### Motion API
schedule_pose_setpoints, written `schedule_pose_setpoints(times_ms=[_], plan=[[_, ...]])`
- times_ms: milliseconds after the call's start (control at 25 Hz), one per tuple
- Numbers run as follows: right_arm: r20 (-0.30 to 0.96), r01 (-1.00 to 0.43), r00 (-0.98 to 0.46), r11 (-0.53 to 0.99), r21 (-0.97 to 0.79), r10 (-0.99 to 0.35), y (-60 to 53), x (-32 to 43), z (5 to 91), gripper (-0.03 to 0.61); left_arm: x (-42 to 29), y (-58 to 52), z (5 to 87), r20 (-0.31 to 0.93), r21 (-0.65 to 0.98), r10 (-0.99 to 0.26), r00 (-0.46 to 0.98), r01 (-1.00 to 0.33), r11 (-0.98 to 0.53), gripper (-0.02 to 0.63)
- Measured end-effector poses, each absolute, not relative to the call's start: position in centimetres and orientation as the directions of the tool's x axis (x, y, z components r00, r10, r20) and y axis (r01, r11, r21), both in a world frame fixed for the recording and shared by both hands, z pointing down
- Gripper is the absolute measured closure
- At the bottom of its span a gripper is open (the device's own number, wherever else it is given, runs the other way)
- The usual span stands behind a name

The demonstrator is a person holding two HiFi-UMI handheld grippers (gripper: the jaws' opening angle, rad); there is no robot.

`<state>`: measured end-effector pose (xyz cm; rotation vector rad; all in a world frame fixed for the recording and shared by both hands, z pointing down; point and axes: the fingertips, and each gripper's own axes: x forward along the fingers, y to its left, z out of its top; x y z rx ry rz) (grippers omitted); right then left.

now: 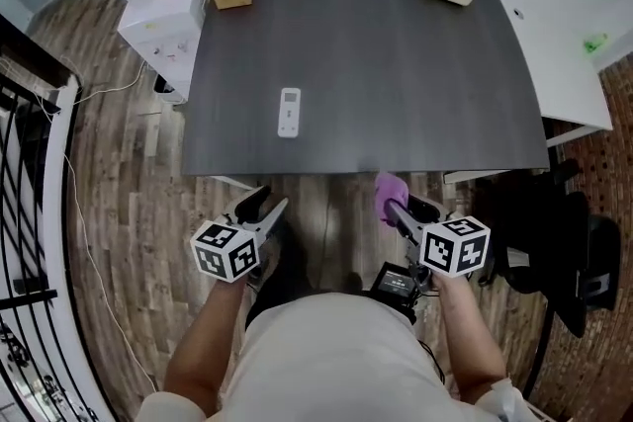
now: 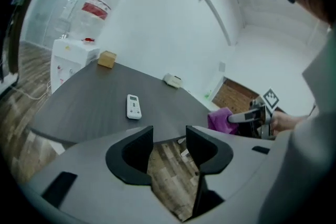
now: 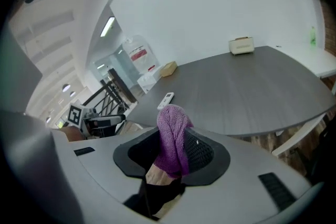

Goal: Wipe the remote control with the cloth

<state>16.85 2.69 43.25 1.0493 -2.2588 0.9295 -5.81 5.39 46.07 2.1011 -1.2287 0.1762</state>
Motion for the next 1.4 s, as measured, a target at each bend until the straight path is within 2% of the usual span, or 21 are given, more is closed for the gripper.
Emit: schedule_pose_setpoints(times_ms=[200,360,560,720,1000,1400], plan=[[0.72,-0.774,-0.517,0.612,-0.162,-0.463,-3.2,10.3,44.4,0.446,-7.3,-0.1,50.1,0.567,0.282,-0.609,0.554,-0.825,-0.489,0.434],[0.757,-0.7,-0.467,0.714,-0.001,-0.457,-7.9,5.9,45.6,0.446,-8.0,-3.3,53.7,0.654,0.171,-0.579,0.488,-0.84,-0.515,0.436],[0.81,-0.473,-0.386,0.849,0.237,-0.441,-13.1,1.2,47.8,0.446,-7.2,-5.1,56.1,0.727,0.086,-0.543,0.421,-0.84,-0.536,0.42],[0.83,-0.249,-0.342,0.894,0.373,-0.441,-17.1,-3.0,49.7,0.446,-7.4,-6.9,57.3,0.758,0.02,-0.544,0.36,-0.846,-0.533,0.419],[0.859,-0.01,-0.289,0.899,0.438,-0.422,-20.3,-7.9,52.5,0.446,-7.6,-8.2,58.3,0.782,0.009,-0.529,0.33,-0.855,-0.519,0.422],[0.9,0.114,-0.296,0.924,0.366,-0.32,-14.7,-8.1,55.0,0.446,-7.2,-8.4,58.5,0.776,0.067,-0.505,0.378,-0.846,-0.53,0.454]])
